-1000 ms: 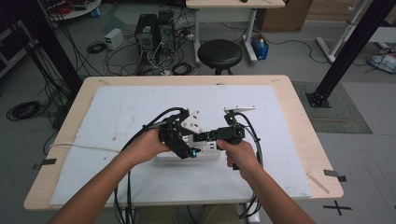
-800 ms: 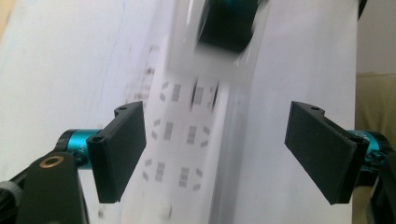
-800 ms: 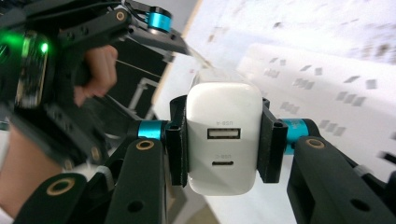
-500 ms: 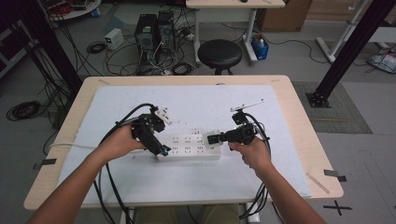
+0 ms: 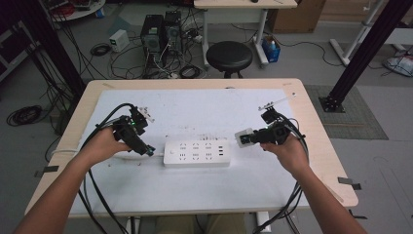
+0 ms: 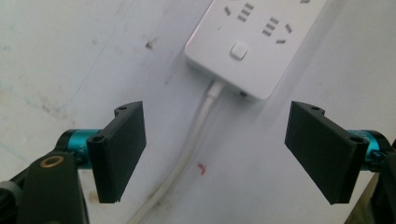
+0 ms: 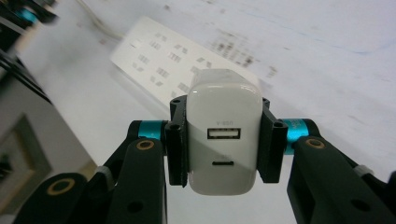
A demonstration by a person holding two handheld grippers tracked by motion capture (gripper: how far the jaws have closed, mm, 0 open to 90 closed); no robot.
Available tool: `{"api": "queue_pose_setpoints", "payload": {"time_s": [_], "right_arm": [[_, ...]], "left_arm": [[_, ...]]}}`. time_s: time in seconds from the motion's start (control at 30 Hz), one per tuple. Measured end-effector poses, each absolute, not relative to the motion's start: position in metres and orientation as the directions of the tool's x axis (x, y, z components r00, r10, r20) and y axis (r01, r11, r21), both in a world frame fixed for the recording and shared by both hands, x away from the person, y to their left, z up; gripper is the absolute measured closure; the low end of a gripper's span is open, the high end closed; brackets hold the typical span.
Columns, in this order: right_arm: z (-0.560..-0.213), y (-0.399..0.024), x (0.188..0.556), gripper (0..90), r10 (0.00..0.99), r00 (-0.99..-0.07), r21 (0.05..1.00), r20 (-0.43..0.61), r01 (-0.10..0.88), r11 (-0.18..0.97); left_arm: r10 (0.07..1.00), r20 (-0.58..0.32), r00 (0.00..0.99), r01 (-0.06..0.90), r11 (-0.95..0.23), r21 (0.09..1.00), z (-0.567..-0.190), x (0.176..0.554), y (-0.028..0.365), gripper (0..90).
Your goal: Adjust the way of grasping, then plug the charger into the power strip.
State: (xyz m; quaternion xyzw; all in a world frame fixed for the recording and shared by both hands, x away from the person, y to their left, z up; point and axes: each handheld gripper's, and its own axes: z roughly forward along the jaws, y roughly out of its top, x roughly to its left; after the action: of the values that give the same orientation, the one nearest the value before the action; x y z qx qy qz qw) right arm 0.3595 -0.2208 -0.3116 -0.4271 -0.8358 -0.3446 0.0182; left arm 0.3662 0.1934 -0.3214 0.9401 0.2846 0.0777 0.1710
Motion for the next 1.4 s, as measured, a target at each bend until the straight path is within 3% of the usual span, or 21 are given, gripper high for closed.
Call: {"api": "queue_pose_setpoints", "payload": {"time_s": [0.4,0.63,1.17,1.4], "right_arm": [[-0.297,-0.256,0.352,61.9,0.72,-0.671,0.53,0.176,0.681,0.506],[-0.299,-0.26,0.348,61.9,0.719,-0.674,0.537,0.172,0.676,0.505],[-0.292,-0.243,0.355,61.9,0.697,-0.7,0.535,0.152,0.651,0.537],[-0.286,-0.218,0.365,61.9,0.656,-0.746,0.538,0.12,0.604,0.588]], "left_arm": [[0.593,0.018,0.805,0.553,-0.761,0.34,-0.325,0.365,0.218,20.5],[0.588,0.01,0.809,0.549,-0.763,0.342,-0.325,0.365,0.217,20.5],[0.576,0.032,0.817,0.532,-0.774,0.343,-0.325,0.366,0.22,20.5],[0.58,0.019,0.815,0.529,-0.756,0.386,-0.333,0.367,0.223,20.5]]}}
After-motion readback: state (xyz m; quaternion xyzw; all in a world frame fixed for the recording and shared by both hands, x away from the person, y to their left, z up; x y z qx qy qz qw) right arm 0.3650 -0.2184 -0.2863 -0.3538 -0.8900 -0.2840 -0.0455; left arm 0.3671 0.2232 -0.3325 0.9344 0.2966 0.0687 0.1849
